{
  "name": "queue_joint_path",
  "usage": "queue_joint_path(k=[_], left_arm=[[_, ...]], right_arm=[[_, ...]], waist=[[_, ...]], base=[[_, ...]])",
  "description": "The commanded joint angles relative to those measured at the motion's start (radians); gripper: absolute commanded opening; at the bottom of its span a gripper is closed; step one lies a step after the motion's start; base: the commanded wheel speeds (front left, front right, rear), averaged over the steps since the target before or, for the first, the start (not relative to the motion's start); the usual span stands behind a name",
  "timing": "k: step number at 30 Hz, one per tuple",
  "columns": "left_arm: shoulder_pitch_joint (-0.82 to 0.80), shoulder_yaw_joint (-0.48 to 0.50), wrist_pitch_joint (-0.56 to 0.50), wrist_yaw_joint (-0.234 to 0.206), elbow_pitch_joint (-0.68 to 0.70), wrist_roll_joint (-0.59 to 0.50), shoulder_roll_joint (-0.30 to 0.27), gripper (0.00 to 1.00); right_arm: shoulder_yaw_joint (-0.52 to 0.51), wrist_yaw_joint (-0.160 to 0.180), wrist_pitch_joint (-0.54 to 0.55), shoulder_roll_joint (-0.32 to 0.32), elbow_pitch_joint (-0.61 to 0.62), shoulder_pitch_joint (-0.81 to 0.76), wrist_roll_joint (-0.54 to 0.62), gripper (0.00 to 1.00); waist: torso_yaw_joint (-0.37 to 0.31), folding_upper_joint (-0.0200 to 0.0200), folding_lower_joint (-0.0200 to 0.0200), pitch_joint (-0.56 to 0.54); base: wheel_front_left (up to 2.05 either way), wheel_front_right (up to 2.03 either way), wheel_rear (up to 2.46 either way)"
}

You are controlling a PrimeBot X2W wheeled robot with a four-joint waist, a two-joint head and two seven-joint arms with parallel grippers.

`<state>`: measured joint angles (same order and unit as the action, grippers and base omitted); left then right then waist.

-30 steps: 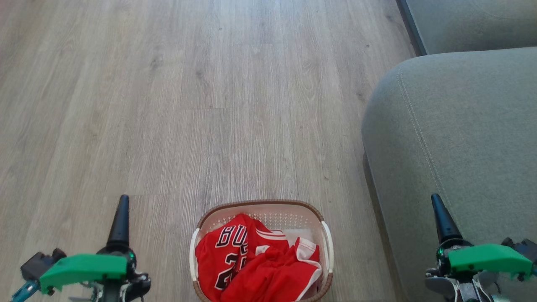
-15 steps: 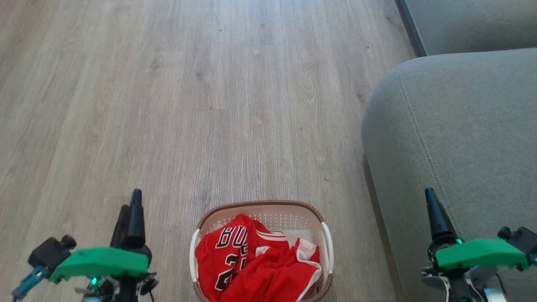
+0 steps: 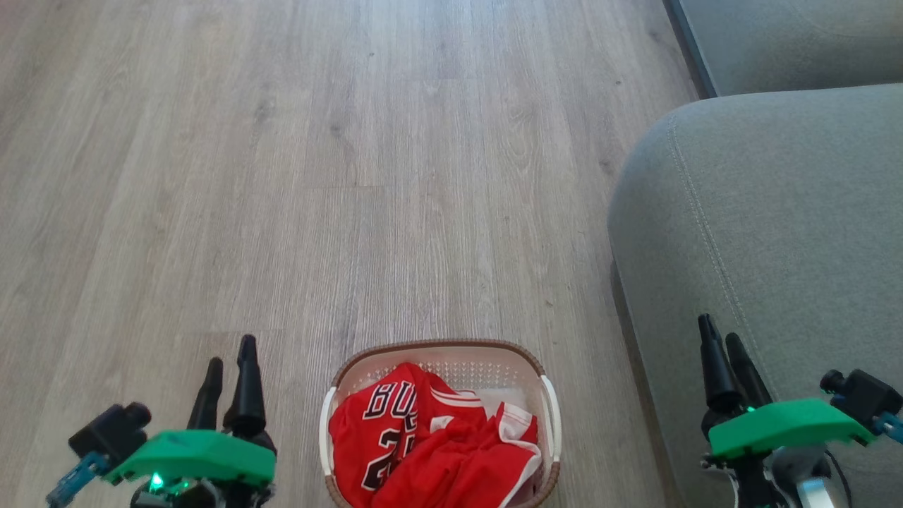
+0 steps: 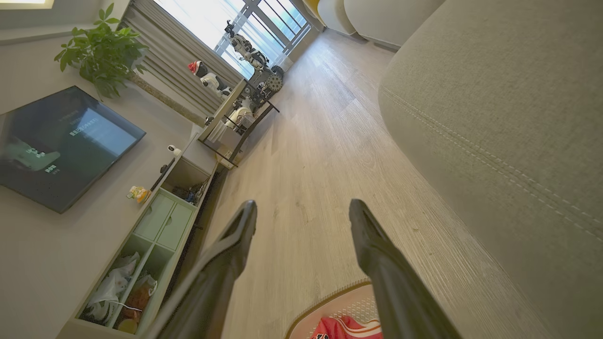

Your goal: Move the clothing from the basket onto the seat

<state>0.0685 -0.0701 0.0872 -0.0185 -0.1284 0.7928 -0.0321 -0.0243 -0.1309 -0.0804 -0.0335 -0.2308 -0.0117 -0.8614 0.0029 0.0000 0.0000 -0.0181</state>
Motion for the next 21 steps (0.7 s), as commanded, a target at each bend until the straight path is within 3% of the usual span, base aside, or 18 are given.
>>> queue_joint_path(k=[1, 21], left_arm=[[-0.021, 0.008, 0.013, -0.004, 0.041, -0.038, -0.013, 1.00], [-0.007, -0.026, 0.072, -0.044, 0.035, -0.313, -0.015, 1.00]], right_arm=[[0.019, 0.000, -0.018, -0.010, 0.036, 0.024, 0.034, 1.00], [0.058, 0.000, -0.077, -0.013, 0.038, 0.022, 0.279, 1.00]], waist=[[0.000, 0.0000, 0.0000, 0.000], [0.002, 0.0000, 0.0000, -0.009]], base=[[0.00, 0.00, 0.00], [0.00, 0.00, 0.00]])
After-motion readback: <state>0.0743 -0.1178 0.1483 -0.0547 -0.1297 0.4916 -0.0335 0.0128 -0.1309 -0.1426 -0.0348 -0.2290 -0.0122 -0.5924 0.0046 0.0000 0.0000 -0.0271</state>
